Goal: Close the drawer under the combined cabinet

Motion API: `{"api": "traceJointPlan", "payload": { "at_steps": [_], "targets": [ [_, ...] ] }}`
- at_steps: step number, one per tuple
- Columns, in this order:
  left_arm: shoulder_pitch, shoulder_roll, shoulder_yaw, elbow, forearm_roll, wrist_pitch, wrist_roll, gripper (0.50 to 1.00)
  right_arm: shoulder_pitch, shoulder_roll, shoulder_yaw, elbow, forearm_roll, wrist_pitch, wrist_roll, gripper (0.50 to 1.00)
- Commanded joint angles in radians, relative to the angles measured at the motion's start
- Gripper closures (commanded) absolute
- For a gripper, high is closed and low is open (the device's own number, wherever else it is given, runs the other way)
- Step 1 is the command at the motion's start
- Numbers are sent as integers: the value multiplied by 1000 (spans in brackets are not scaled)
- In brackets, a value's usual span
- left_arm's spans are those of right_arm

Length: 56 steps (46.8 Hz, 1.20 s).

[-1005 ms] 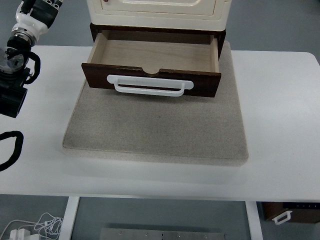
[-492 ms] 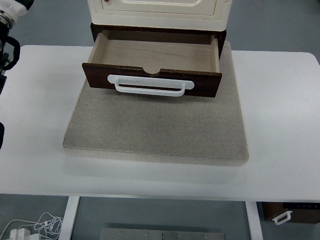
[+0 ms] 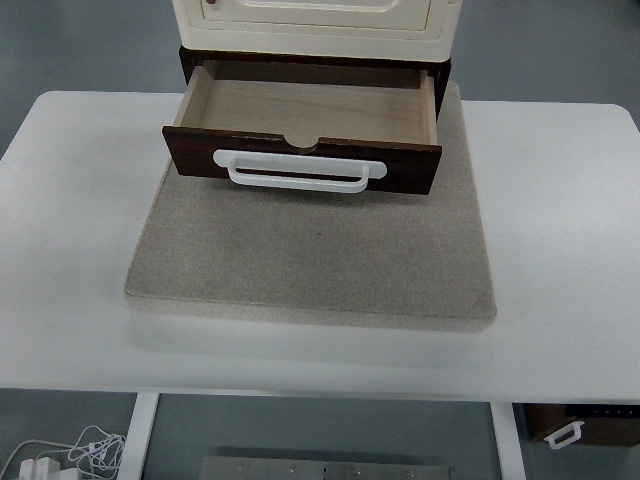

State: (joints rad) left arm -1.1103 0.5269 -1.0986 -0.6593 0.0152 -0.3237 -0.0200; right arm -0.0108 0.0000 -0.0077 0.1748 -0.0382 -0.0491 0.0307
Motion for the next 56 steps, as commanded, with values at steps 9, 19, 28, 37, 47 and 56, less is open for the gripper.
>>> {"api": "traceJointPlan", "payload": {
  "at_steps": [9,19,28,37,47,56],
  "targets": [
    [-11,117,52,-201,31,5,0,506,0,0,0,0,0,0,0,548],
    [-14,192,57,-339,89,8,0,506,0,0,0,0,0,0,0,548],
    [-20,252,95,-457,135,3,0,506,0,0,0,0,0,0,0,548],
    [-31,286,150,-578,198,-5,2,506,0,0,0,0,0,0,0,548],
    [-34,312,230,-750,236,8,5,508,0,0,0,0,0,0,0,548],
    [-74,308,333,-835,308,8,18,512,0,0,0,0,0,0,0,548]
  ]
}}
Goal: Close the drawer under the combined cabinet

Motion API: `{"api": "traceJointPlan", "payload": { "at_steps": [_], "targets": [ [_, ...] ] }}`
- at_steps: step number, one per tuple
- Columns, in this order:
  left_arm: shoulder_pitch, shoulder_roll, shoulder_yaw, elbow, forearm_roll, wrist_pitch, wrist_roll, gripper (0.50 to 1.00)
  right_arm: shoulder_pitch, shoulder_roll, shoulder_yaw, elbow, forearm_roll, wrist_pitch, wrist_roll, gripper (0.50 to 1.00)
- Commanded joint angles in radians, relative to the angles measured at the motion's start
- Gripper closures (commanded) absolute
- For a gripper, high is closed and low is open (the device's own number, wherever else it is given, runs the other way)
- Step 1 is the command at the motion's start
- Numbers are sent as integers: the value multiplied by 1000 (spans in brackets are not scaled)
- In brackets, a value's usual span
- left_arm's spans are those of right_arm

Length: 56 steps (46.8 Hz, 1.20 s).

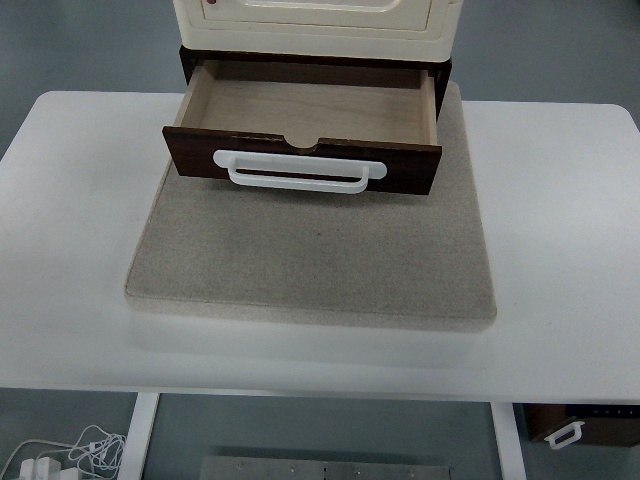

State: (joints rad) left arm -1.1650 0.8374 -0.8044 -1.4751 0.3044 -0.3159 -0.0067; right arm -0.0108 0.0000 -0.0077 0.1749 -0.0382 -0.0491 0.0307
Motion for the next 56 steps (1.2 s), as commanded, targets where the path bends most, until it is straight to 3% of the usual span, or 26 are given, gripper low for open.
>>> {"api": "traceJointPlan", "payload": {
  "at_steps": [1,6,12,17,42,56],
  "targets": [
    [-27,-4,53,-24,24,0,5,512,0,0,0,0,0,0,0,548],
    [-56,-17,111,-48,50,0,25,512,0,0,0,0,0,0,0,548],
    [-64,-47,154,-83,53,0,157,514,0,0,0,0,0,0,0,548],
    [-67,-87,181,-99,58,0,223,514,0,0,0,0,0,0,0,548],
    [-275,-187,488,-209,64,-20,422,506,0,0,0,0,0,0,0,548],
    [-289,-225,593,-221,61,-54,553,504,0,0,0,0,1,0,0,548]
  ]
}}
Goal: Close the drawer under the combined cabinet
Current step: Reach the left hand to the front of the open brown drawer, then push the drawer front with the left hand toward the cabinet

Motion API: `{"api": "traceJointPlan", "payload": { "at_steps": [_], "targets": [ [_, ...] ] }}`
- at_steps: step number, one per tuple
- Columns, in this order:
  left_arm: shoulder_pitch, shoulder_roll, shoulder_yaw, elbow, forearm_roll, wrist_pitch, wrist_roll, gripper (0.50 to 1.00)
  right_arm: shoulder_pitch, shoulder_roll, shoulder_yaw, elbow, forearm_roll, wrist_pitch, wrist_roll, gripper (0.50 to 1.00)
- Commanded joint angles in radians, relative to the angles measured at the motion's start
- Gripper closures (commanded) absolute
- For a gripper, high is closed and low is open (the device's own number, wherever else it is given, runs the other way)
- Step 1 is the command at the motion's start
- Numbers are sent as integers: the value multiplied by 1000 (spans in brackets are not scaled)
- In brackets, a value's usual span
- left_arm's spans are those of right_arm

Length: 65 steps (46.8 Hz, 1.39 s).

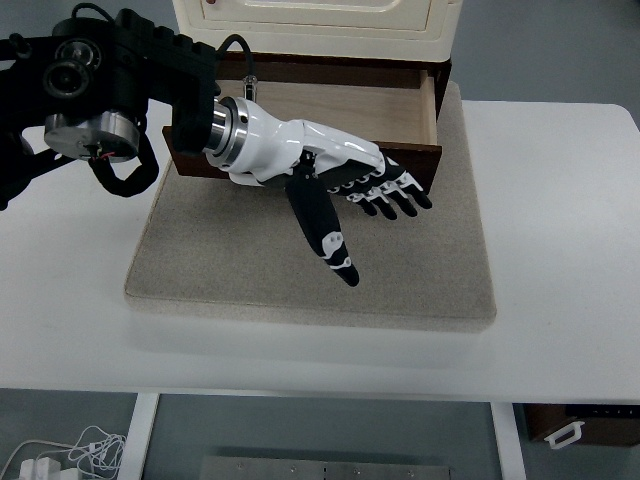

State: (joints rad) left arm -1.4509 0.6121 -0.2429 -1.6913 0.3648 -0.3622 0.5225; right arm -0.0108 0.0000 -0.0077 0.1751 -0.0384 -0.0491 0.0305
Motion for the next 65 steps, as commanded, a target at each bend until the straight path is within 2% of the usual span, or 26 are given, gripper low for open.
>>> {"api": "traceJointPlan", "payload": {
  "at_steps": [1,14,33,39,65],
  "targets": [
    [-3,0,37,-8,0,-10,30,504,0,0,0,0,0,0,0,548],
    [-3,3,128,1,2,-12,88,504,0,0,0,0,0,0,0,548],
    [-43,5,160,93,3,-17,88,504,0,0,0,0,0,0,0,548],
    [-49,6,163,124,3,-38,88,504,0,0,0,0,0,0,0,548],
    [-68,0,185,200,49,-57,88,512,0,0,0,0,0,0,0,548]
  ]
}}
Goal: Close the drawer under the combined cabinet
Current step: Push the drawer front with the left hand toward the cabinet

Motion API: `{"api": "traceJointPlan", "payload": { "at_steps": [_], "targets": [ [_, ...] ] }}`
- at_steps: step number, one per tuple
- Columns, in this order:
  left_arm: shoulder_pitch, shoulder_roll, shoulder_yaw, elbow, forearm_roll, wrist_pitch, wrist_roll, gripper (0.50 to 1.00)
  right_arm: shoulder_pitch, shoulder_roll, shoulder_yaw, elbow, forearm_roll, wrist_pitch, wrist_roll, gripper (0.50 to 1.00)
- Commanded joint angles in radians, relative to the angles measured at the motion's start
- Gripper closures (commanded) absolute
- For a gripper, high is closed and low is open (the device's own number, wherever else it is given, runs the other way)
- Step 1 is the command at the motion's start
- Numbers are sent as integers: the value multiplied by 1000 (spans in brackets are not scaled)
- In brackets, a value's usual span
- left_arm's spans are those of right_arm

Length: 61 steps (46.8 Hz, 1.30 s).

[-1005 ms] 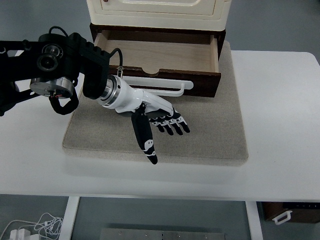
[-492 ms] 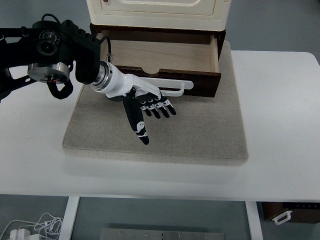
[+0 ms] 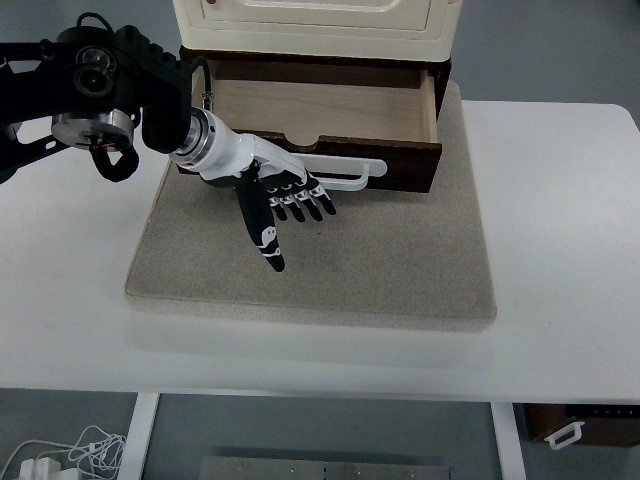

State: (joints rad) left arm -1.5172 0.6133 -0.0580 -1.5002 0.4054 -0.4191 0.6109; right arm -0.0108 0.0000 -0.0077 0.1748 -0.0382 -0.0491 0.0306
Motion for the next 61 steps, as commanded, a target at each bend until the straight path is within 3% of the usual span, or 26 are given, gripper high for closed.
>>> {"api": "traceJointPlan", "payload": {
  "at_steps": [1,61],
  "targets": [
    [-1,-1,0,14,13,0,0,512,0,0,0,0,0,0,0,548],
    [-8,-170,-43,291,81,51,0,527,0,0,0,0,1,0,0,548]
  ]
}}
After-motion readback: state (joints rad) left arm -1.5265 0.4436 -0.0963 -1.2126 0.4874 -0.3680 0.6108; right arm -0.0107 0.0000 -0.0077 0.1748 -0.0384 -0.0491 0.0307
